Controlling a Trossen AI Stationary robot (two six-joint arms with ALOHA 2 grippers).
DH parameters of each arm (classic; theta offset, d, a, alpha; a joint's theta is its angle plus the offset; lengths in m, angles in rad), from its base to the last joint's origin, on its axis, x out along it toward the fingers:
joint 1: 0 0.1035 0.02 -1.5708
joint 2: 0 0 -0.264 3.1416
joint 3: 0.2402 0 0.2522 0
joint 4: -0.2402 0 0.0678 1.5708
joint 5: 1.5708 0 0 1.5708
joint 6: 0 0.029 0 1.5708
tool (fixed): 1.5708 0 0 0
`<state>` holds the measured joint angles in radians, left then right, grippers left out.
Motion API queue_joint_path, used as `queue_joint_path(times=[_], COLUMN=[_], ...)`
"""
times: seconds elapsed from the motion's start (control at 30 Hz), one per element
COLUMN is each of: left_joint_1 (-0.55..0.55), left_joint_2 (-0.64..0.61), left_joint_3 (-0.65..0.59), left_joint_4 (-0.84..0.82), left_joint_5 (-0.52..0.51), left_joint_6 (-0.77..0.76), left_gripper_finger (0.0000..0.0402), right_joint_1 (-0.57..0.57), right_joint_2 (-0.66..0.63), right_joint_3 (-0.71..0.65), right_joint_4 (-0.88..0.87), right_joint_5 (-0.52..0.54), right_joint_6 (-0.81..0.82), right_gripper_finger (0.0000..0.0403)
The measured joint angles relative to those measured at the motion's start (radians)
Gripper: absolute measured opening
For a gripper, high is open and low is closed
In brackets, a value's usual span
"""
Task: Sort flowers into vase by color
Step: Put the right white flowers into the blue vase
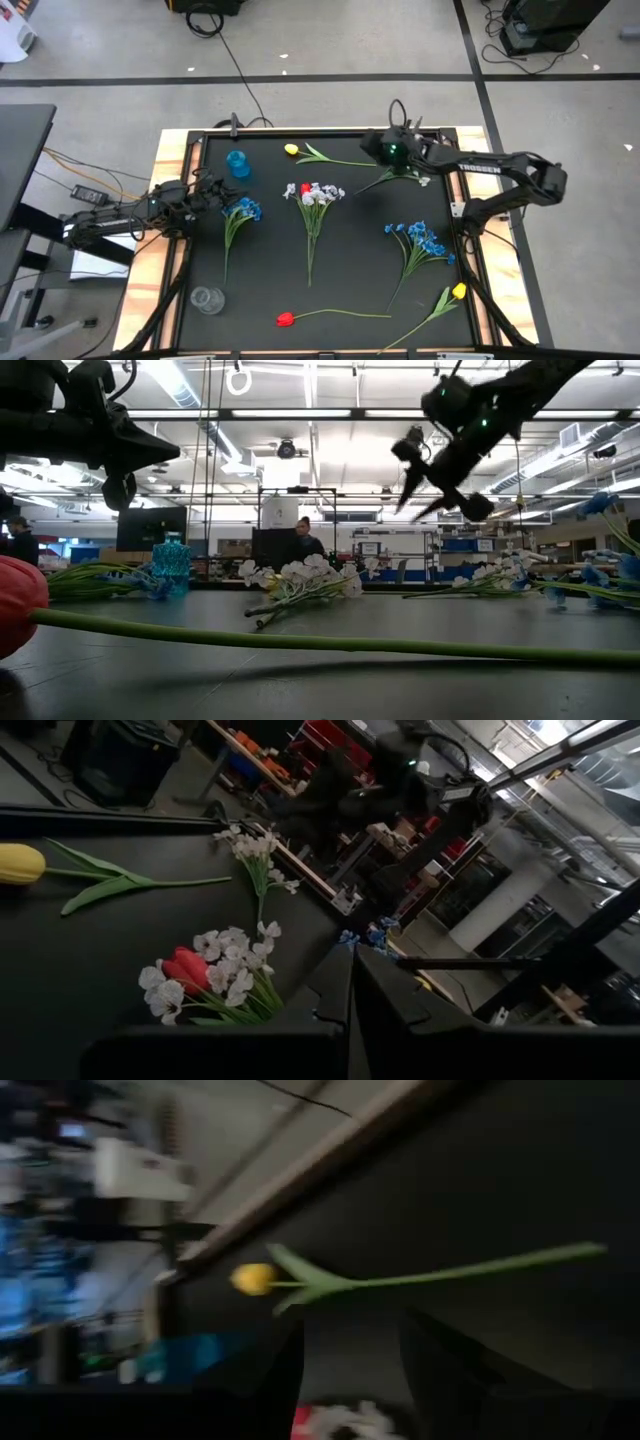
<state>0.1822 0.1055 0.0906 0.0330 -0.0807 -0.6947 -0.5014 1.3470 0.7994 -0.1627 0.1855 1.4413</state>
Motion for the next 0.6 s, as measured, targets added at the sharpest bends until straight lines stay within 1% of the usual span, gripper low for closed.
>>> queue_joint_path(times=[0.13, 0.27, 0.47, 0.53, 0.6], left_joint_1=[0.0, 0.0, 0.0, 0.0, 0.0], left_joint_2=[0.0, 0.0, 0.0, 0.0, 0.0], left_joint_3=[0.0, 0.0, 0.0, 0.0, 0.0], left_joint_4=[0.0, -0.007, -0.01, -0.01, -0.011], left_joint_5=[-0.001, -0.015, -0.08, -0.094, -0.103], left_joint_6=[0.003, 0.003, 0.036, 0.038, 0.057], left_gripper_finger=[0.0023, 0.0023, 0.0023, 0.0023, 0.0023], right_joint_1=[-0.047, -0.087, -0.177, -0.211, -0.238], right_joint_2=[0.032, 0.035, 0.047, 0.064, 0.085], right_joint_3=[0.0, 0.0, 0.0, 0.0, 0.0], right_joint_4=[-0.183, -0.311, -0.465, -0.474, -0.446], right_joint_5=[-0.093, -0.181, -0.2, -0.216, -0.236], right_joint_6=[0.056, 0.082, 0.086, 0.092, 0.109], right_gripper_finger=[0.0167, 0.0167, 0.0166, 0.0166, 0.0166])
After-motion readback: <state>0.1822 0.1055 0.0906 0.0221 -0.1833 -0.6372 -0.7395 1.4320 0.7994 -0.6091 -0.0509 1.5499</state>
